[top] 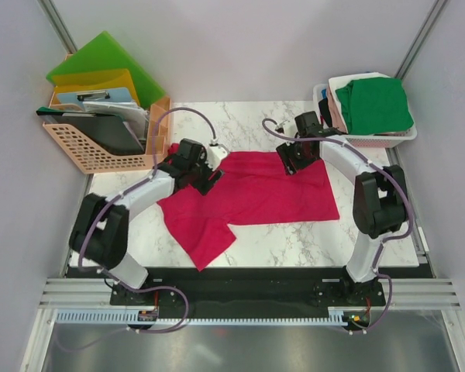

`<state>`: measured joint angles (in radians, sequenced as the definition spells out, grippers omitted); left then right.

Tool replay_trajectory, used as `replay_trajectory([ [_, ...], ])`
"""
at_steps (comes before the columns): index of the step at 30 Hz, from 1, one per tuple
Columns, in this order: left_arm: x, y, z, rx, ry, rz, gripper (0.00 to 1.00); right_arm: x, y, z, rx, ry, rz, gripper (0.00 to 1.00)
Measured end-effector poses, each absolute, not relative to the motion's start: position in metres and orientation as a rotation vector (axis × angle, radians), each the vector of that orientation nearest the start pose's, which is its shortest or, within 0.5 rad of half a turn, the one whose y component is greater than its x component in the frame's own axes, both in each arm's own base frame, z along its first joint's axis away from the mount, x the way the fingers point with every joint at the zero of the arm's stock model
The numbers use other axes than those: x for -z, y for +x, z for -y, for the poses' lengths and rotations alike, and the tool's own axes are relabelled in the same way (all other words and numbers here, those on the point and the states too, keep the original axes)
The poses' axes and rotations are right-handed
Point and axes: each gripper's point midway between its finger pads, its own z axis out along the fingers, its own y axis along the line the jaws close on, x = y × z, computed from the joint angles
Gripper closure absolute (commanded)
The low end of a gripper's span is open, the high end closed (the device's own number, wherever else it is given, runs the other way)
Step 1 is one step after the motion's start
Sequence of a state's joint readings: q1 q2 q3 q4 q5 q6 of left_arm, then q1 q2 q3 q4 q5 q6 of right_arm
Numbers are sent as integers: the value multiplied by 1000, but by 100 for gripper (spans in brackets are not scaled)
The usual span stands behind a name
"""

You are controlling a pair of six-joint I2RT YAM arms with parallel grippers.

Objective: Fold and stack the t-shirts
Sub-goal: Fold the flattened tshirt in 1/3 of the way

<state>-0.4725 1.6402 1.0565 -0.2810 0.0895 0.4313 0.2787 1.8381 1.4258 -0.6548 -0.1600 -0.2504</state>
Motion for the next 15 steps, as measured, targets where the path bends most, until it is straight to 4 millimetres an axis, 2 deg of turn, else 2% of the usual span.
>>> replay_trajectory([
  [3,-107,362,148,88,962,-2122,22,-73,408,-139,-159,-769,-2535,34],
  [5,-149,358,113,24,826,-2038,21,-67,410,-152,-151,-809,-2526,34],
  [7,-215,358,67,-106,639,-1878,21,-64,412,-168,-161,-844,-2510,34],
  [9,-273,348,36,-217,512,-1717,21,-65,419,-187,-179,-873,-2476,33],
  [11,-318,330,17,-310,436,-1578,20,-68,427,-207,-200,-893,-2441,33],
  [13,-344,318,3,-392,389,-1485,20,-71,435,-223,-214,-909,-2412,33],
  [15,-340,316,-7,-450,365,-1480,20,-72,444,-243,-238,-926,-2379,33],
])
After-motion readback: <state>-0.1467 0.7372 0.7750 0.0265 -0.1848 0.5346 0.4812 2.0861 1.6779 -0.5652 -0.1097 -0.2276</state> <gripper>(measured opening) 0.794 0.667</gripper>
